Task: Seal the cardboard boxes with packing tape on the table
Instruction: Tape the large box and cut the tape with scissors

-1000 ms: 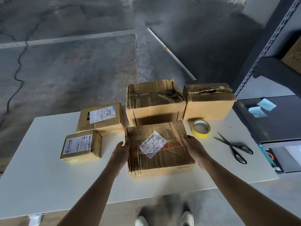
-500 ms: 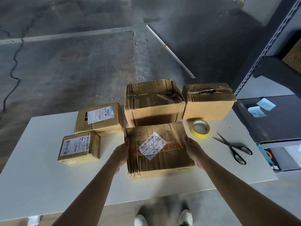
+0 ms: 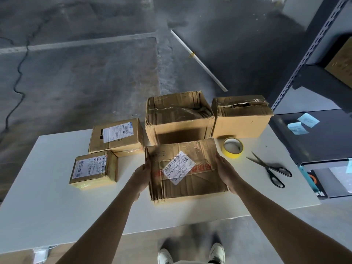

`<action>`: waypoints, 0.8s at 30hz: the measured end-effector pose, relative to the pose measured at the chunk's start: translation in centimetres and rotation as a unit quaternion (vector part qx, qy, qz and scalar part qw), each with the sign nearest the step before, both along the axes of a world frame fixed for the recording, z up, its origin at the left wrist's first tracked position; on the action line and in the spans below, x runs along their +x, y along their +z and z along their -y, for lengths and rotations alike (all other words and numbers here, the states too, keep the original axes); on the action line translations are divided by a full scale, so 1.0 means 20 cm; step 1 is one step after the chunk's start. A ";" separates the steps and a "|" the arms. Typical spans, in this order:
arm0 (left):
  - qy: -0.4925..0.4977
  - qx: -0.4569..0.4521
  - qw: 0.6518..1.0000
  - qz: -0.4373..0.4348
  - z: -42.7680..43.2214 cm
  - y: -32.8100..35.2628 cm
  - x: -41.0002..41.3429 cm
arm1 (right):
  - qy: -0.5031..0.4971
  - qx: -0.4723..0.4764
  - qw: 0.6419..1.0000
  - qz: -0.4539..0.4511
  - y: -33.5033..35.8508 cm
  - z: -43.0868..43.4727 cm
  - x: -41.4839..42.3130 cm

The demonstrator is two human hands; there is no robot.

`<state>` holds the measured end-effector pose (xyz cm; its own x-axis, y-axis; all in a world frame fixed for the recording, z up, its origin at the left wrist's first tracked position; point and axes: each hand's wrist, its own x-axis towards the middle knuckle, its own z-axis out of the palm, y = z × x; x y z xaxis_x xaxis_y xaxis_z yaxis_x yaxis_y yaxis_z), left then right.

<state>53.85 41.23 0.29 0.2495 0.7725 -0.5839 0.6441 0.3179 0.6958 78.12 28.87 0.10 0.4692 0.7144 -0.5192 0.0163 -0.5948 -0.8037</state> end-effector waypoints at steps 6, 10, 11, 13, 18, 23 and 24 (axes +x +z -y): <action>0.028 0.030 0.987 0.156 0.06 0.14 -0.01 | -0.038 0.120 0.991 -0.052 0.01 0.07 0.02; 0.033 0.055 0.977 0.205 0.13 0.27 -0.01 | -0.058 0.165 0.982 -0.070 0.02 0.09 0.01; 0.038 0.056 0.975 0.213 0.15 0.29 -0.01 | -0.065 0.173 0.980 -0.072 0.02 0.09 0.01; 0.069 0.042 0.970 0.229 0.16 0.32 0.00 | -0.072 0.190 0.976 -0.078 0.04 0.09 0.00; 0.089 0.042 0.966 0.240 0.17 0.32 -0.02 | -0.089 0.207 0.970 -0.093 0.07 0.10 -0.01; 0.057 0.075 0.966 0.241 0.15 0.24 -0.05 | -0.103 0.207 0.966 -0.115 0.07 0.11 -0.02; 0.058 0.071 0.966 0.240 0.15 0.22 -0.06 | -0.103 0.207 0.966 -0.117 0.07 0.12 -0.02</action>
